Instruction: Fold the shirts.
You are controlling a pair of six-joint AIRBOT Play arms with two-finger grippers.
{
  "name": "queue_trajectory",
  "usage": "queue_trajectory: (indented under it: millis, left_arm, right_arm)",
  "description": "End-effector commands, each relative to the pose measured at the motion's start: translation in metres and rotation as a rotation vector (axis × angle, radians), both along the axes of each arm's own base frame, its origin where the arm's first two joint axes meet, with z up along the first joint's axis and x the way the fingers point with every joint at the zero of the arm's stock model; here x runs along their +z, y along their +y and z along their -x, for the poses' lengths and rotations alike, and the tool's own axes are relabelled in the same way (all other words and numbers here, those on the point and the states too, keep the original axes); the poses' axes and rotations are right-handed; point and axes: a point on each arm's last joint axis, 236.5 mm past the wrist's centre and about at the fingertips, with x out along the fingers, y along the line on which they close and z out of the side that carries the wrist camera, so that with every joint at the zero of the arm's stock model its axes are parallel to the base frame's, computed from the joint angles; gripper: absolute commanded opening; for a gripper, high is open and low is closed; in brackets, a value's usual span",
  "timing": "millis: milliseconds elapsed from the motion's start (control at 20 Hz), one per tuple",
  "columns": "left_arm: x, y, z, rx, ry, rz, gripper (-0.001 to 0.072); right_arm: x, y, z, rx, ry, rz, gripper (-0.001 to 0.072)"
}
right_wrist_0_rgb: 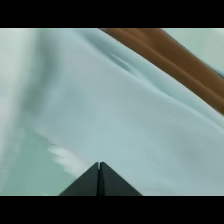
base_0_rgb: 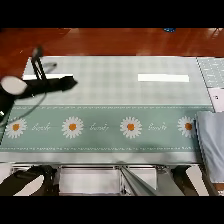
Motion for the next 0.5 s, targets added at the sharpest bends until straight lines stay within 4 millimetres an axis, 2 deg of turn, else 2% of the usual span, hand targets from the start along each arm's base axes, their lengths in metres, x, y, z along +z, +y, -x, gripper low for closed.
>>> queue_trajectory:
  millis: [0, 50, 100, 150, 200, 250, 300, 350, 450]
  left_arm:
    - [0.099, -0.016, -0.024, -0.063, -0.193, 0.013, 0.0021]
    - [0.123, -0.025, -0.027, -0.082, -0.242, 0.02, 0.0021]
    - [0.135, -0.033, -0.027, -0.103, -0.272, 0.015, 0.0021]
    - [0.136, -0.041, -0.025, -0.124, -0.28, -0.005, 0.0021]
    - [0.124, -0.046, -0.023, -0.134, -0.256, -0.042, 0.0021]
    - [0.098, -0.046, -0.019, -0.142, -0.197, -0.113, 0.0021]
    - [0.068, -0.041, -0.016, -0.138, -0.13, -0.19, 0.0021]
    - [0.032, -0.029, -0.014, -0.118, -0.062, -0.278, 0.0021]
    - [-0.031, 0.008, -0.008, -0.041, 0.08, -0.391, 0.0022]
  right_arm:
    - [0.089, 0.065, -0.139, 0.329, -0.4, 0.099, 0.0017]
    - [0.097, 0.099, -0.167, 0.442, -0.438, 0.117, 0.0017]
    - [0.095, 0.14, -0.191, 0.56, -0.455, 0.123, 0.0017]
    - [0.084, 0.178, -0.207, 0.666, -0.445, 0.129, 0.0017]
    - [0.063, 0.216, -0.218, 0.781, -0.395, 0.145, 0.0017]
    - [0.037, 0.245, -0.223, 0.885, -0.321, 0.172, 0.0017]
    - [0.004, 0.266, -0.222, 0.986, -0.208, 0.219, 0.0017]
    - [-0.029, 0.271, -0.218, 1.03, -0.084, 0.268, 0.0017]
    - [-0.094, 0.254, -0.2, 0.99, 0.147, 0.291, 0.0015]
